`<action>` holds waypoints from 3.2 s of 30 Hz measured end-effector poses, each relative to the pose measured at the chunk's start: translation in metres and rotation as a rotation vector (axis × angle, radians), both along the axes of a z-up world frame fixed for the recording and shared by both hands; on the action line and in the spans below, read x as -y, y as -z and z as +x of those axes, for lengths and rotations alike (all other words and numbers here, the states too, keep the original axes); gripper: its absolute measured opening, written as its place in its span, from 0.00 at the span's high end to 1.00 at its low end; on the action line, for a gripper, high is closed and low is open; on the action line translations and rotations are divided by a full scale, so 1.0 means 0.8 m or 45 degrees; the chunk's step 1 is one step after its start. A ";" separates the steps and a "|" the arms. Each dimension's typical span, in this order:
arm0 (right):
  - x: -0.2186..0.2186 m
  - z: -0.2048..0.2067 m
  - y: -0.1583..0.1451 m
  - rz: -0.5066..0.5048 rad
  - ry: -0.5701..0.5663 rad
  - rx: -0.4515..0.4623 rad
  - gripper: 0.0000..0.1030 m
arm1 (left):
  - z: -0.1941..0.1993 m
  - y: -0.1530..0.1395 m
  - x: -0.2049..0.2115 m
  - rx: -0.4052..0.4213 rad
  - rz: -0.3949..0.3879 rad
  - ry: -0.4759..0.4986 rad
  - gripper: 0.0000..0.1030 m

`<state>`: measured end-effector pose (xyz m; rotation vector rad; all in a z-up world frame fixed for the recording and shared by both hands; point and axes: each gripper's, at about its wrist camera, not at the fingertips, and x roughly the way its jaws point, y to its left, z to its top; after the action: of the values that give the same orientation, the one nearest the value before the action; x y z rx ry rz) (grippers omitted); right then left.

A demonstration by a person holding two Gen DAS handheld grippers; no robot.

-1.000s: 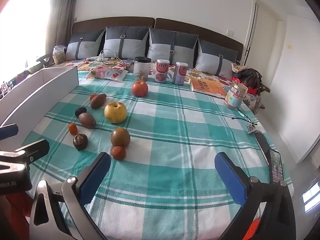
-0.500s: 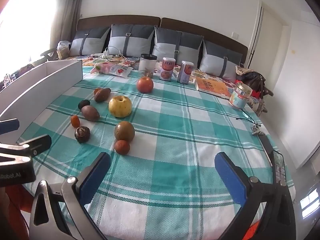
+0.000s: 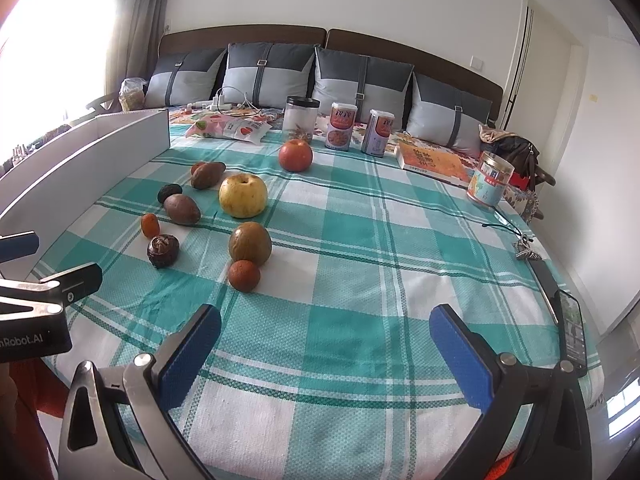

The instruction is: Organize fruits

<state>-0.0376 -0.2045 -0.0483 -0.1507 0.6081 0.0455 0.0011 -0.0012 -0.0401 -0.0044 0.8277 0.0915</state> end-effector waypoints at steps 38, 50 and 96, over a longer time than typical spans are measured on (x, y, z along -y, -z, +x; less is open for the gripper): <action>0.010 0.013 0.030 0.028 0.006 -0.053 0.00 | 0.013 0.036 -0.013 -0.067 0.013 -0.044 0.01; 0.011 0.017 0.037 0.029 -0.002 -0.074 0.00 | 0.017 0.036 -0.013 -0.076 0.014 -0.044 0.01; 0.003 0.038 0.078 0.015 -0.048 -0.246 0.00 | 0.047 0.106 -0.048 -0.250 -0.036 -0.077 0.00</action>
<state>-0.0068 -0.2072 -0.1105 -0.1475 0.7979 0.1011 0.0389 0.0370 -0.1245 -0.0478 1.0252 0.1390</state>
